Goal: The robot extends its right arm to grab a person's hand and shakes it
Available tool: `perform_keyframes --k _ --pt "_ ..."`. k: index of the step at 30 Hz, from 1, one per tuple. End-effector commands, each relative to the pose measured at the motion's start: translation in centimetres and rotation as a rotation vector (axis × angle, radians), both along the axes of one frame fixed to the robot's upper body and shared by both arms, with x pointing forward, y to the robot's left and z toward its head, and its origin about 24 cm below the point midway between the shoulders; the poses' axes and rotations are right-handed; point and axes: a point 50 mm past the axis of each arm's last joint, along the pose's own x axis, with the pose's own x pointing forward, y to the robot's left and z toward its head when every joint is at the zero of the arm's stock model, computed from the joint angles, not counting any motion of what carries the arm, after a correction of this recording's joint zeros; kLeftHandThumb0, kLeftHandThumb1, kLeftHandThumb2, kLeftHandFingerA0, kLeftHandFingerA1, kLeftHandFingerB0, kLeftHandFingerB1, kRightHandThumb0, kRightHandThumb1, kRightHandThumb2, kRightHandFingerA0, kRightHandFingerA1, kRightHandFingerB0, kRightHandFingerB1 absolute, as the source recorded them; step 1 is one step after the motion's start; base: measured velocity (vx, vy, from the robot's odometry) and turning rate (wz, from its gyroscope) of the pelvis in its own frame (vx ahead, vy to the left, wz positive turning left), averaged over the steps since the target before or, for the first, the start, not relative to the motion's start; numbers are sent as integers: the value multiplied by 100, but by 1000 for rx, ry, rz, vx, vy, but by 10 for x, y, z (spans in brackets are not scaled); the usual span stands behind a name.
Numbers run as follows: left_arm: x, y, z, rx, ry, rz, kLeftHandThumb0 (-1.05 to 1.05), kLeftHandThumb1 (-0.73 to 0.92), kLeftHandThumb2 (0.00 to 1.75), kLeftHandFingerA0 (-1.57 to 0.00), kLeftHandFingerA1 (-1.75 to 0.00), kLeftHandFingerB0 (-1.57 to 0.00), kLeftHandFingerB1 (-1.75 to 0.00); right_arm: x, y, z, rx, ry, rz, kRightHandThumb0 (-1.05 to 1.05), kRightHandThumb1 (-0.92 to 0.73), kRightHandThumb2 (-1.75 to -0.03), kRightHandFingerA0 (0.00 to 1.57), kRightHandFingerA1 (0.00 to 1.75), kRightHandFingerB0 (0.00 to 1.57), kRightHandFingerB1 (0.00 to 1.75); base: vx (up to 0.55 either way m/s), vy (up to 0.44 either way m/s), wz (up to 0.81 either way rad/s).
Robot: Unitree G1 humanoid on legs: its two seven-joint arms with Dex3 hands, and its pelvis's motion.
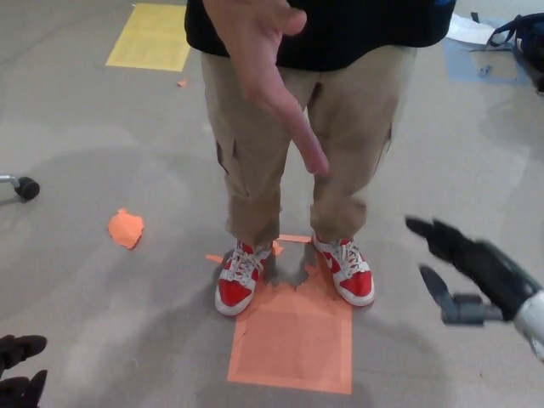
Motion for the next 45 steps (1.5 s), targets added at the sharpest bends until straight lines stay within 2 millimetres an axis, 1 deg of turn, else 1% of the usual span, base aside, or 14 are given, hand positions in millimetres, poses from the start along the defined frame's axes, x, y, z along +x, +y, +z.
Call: perform_keyframes --k 1,4,6,8,15,16,25,26,28,35,36,41,42,45 --pt "-5 7 3 -11 -1 -10 -31 69 116 -1 -48 -1 -48 7 48 114 -37 -182 144 -91 -86 -117 0 18 0 11 0 0 0" --pt "-6 8 2 -15 -6 -16 -52 92 68 -19 -37 -21 -35 10 56 121 -28 -189 165 -92 -84 -116 0 15 0 12 0 0 0" --pt "-8 8 3 -27 -20 -24 -29 63 113 -8 -51 -7 -50 15 65 131 -28 -192 182 -93 -83 -116 0 15 0 10 0 0 0" --pt "-11 9 3 -19 -24 -46 -59 91 67 -21 -36 -18 -31 21 73 138 -44 -189 196 -93 -83 -115 0 13 0 9 0 0 0" --pt "-24 7 -6 -30 1 -41 -59 91 67 -20 -36 -17 -32 38 92 125 -108 -101 185 -93 -82 -116 0 15 0 13 0 0 0" --pt "-25 7 -7 -38 3 -33 -32 66 115 0 -48 0 -47 40 95 123 -119 -92 183 -91 -75 -94 0 7 0 6 0 0 0" --pt "-46 -21 -23 -78 -88 -54 -77 78 108 0 -36 -9 -31 49 108 90 -147 57 142 -90 -79 -115 0 20 0 13 0 0 0" --pt "-51 -33 -25 -83 -129 -51 -68 92 70 -8 -30 -9 -25 49 109 84 -149 77 141 -92 -80 -115 0 20 0 13 0 0 0" --pt "-60 -46 -28 -94 -165 -47 -74 79 107 0 -35 -8 -32 48 111 75 -148 101 141 -93 -80 -115 0 20 0 12 0 0 0" --pt "-80 -75 -36 -139 -167 1 -72 78 96 -3 -22 0 -20 53 114 68 -261 116 80 -97 -78 -115 0 18 0 5 0 0 0" --pt "-81 -76 -35 -140 -166 1 -64 92 73 -2 -18 -1 -19 53 115 68 -282 116 70 -97 -91 -68 0 14 0 0 0 0 0" --pt "-84 -75 -35 -144 -164 -19 -72 78 106 0 -23 0 -22 63 121 68 -466 49 0 -95 -68 -106 1 27 0 3 0 0 0" --pt "-84 -75 -36 -137 -159 -18 -65 92 69 0 -21 0 -22 66 123 68 -514 13 -26 -94 -68 -103 2 36 0 2 0 0 0" --pt "-84 -75 -37 -129 -150 -27 -64 91 74 0 -19 -3 -19 72 127 69 -547 -54 -78 -76 -63 -95 36 55 0 11 0 0 0"
